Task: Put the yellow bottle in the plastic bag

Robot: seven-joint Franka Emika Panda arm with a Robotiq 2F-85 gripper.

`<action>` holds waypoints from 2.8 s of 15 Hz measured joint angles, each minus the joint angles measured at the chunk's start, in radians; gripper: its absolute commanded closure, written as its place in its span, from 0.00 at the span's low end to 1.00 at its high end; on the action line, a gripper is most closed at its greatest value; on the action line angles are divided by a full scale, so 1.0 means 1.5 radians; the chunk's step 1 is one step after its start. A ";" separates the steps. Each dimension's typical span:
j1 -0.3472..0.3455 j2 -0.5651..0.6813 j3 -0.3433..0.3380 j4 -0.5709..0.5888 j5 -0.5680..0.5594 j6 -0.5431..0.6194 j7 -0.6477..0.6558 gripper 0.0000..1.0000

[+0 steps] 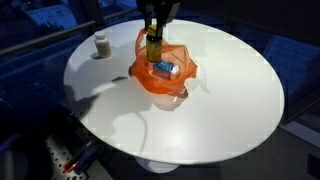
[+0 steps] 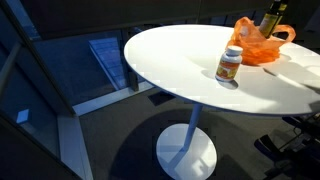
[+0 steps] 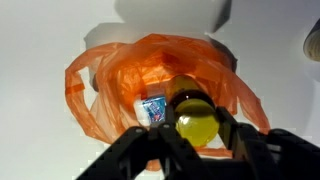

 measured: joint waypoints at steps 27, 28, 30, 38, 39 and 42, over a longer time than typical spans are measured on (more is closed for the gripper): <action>0.008 -0.011 0.006 -0.129 0.024 0.119 -0.159 0.01; 0.009 -0.015 0.007 -0.129 0.028 0.114 -0.161 0.00; 0.015 -0.030 0.008 -0.126 0.041 0.093 -0.170 0.00; 0.059 -0.126 0.026 -0.113 0.077 -0.096 -0.177 0.00; 0.064 -0.133 0.031 -0.113 0.078 -0.111 -0.172 0.00; 0.078 -0.141 0.045 -0.113 0.079 -0.133 -0.157 0.00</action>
